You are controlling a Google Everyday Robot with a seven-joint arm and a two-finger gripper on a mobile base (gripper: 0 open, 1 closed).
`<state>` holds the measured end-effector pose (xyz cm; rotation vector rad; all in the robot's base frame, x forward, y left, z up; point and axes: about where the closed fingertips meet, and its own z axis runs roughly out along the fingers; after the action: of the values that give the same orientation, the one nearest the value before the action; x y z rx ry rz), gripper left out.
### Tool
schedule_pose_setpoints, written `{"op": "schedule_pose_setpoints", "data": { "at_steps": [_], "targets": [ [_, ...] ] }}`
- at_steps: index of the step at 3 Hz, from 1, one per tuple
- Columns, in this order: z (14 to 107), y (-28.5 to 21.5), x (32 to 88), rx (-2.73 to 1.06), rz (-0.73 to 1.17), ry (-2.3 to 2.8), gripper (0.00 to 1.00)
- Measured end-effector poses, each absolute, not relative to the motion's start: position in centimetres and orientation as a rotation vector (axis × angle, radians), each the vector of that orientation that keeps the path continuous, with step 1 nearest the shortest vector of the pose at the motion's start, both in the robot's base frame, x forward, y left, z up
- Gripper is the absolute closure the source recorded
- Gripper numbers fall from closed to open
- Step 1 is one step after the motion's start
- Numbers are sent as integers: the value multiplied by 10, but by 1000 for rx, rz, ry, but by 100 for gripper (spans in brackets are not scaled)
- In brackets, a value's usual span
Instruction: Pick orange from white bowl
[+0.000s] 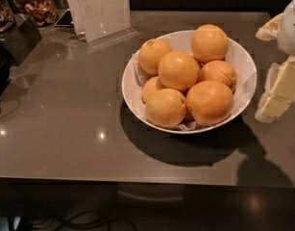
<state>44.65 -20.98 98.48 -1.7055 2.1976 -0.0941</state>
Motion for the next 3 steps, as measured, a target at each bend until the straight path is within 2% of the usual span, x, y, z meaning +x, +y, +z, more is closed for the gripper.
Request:
{"op": "schedule_pose_setpoints", "data": {
  "at_steps": [3],
  "targets": [
    [986,-114,515,-1865,150,1964,0]
  ]
}}
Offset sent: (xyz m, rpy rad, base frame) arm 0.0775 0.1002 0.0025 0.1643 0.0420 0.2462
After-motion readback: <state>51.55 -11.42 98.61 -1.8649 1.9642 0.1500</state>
